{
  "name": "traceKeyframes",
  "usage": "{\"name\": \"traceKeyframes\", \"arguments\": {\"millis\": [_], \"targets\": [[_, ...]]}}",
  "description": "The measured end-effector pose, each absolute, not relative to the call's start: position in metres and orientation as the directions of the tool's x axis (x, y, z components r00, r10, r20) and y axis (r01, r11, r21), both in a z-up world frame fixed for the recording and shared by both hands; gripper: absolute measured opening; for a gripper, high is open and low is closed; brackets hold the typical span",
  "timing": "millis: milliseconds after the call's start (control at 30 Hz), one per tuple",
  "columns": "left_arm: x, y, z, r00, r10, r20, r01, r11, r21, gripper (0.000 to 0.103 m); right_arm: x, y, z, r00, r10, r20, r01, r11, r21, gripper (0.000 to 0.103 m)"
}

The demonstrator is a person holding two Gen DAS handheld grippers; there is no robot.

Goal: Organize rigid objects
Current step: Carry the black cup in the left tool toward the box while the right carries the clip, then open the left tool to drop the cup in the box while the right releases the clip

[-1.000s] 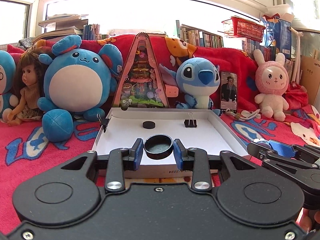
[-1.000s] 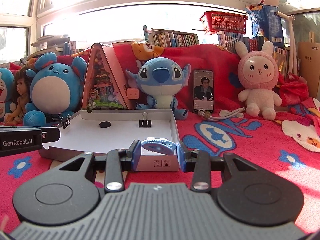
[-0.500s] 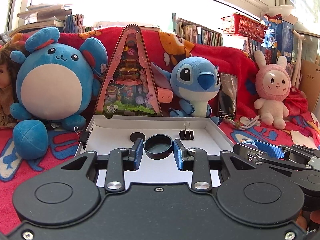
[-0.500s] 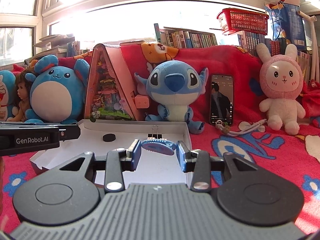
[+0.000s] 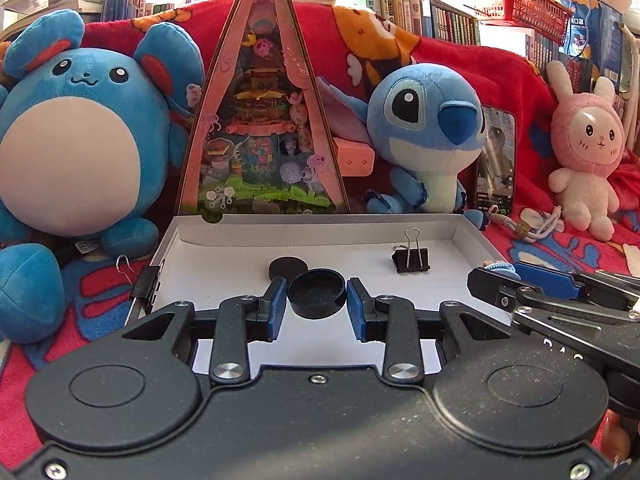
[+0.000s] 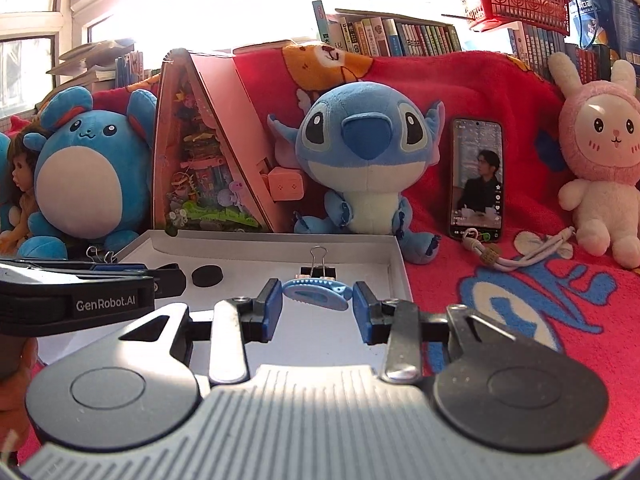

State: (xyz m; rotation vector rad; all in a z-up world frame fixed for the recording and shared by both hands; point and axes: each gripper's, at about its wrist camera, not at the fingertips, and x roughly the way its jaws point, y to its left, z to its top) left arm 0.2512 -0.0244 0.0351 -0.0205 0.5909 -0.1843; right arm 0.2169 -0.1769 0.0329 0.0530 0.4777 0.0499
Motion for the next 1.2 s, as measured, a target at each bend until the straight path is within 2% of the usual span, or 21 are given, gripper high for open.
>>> {"name": "traceKeyframes", "arguments": {"millis": [300, 600, 1200], "targets": [[0.278, -0.019, 0.023, 0.784, -0.150, -0.603, 0.128, 0.989, -0.078, 0.031, 0.251, -0.190, 0.024, 0.840, 0.121, -0.529, -0.044, 0.987, 0.156, 0.043], [0.301, -0.014, 0.020, 0.750, -0.133, -0.648, 0.090, 0.991, -0.100, 0.031, 0.281, -0.189, 0.020, 0.784, 0.125, -0.608, -0.049, 0.989, 0.140, 0.043], [0.311, -0.022, 0.011, 0.727, -0.123, -0.676, 0.107, 0.992, -0.066, 0.031, 0.300, -0.187, 0.004, 0.743, 0.074, -0.666, -0.001, 0.994, 0.110, 0.044]]}}
